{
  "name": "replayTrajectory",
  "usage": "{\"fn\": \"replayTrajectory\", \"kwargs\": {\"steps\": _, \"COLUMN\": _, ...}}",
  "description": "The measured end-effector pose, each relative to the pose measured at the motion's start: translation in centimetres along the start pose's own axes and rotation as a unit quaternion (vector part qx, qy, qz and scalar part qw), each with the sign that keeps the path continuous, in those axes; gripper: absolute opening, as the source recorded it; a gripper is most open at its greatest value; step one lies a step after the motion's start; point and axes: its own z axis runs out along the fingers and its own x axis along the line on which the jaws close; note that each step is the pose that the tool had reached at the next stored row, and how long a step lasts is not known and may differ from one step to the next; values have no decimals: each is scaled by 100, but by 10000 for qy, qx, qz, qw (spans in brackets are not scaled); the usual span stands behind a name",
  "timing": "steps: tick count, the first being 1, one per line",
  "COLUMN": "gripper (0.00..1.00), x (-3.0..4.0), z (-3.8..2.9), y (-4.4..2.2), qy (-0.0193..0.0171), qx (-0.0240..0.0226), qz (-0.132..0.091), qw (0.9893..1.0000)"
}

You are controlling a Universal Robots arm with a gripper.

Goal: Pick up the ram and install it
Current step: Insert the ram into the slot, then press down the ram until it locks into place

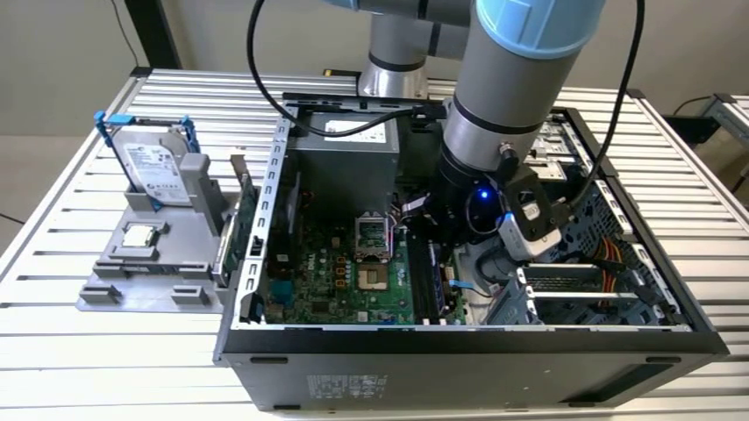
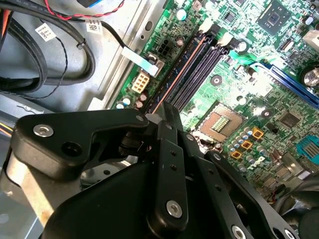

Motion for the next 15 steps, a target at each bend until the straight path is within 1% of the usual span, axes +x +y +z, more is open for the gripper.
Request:
{"fn": "replayTrajectory", "kwargs": {"steps": 8, "gripper": 0, "x": 0, "z": 0, "y": -1, "qy": 0, "qx": 0, "qz": -24, "qw": 10000}}
{"fn": "replayTrajectory", "kwargs": {"steps": 12, "gripper": 0, "x": 1, "z": 1, "y": -1, "qy": 3, "qx": -1, "qz": -225, "qw": 9997}}
{"fn": "replayTrajectory", "kwargs": {"steps": 15, "gripper": 0, "x": 2, "z": 1, "y": -2, "qy": 7, "qx": -2, "qz": -455, "qw": 9990}}
